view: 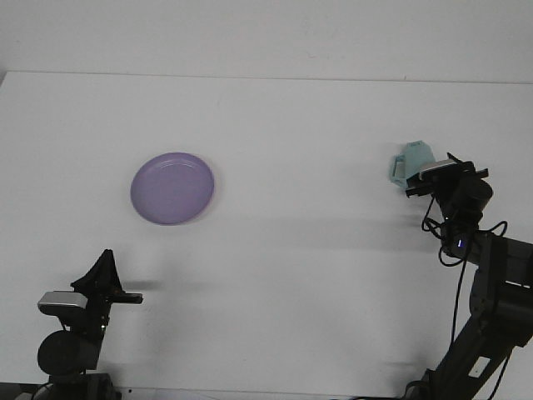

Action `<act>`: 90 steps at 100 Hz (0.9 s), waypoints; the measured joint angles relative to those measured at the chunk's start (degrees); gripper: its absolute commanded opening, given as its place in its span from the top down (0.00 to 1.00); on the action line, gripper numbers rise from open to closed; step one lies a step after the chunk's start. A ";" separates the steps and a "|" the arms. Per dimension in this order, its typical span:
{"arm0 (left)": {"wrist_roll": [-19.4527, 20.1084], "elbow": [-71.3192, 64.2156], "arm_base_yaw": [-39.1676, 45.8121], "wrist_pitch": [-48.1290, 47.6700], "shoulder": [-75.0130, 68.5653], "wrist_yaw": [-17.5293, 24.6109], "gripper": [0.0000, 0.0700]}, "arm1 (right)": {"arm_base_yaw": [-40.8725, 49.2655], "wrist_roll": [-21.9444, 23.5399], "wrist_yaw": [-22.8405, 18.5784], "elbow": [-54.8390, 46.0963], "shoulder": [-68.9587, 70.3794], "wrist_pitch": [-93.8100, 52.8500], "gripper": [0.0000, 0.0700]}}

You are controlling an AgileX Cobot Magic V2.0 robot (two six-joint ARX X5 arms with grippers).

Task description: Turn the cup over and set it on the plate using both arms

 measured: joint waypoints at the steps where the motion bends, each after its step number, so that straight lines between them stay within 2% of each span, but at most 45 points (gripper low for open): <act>1: 0.00 0.00 0.00 0.00 0.00 0.00 0.98 | 0.00 0.00 -0.17 0.02 0.00 0.00 0.86; 5: 0.00 0.00 0.00 0.00 0.00 0.00 0.98 | 0.00 -0.04 -0.37 0.09 0.00 -0.07 0.98; 7: 0.00 0.00 0.00 0.00 0.00 0.00 0.98 | 0.00 -0.07 -0.37 0.09 0.00 -0.11 1.00; 31: 0.00 0.00 0.00 0.00 0.00 0.00 0.98 | 0.00 0.09 -0.83 0.20 0.00 -0.35 1.00; 53: 0.00 0.00 0.00 0.13 0.00 0.00 0.98 | 0.68 3.74 -1.68 0.20 -4.59 -7.87 1.00; 67: -0.02 0.00 0.00 0.17 0.00 0.00 0.98 | 1.62 8.22 -1.70 0.22 -13.42 -15.61 1.00; 90: -0.04 0.09 0.00 0.26 0.00 0.00 0.98 | 4.44 19.37 -1.75 0.22 -28.94 -33.66 1.00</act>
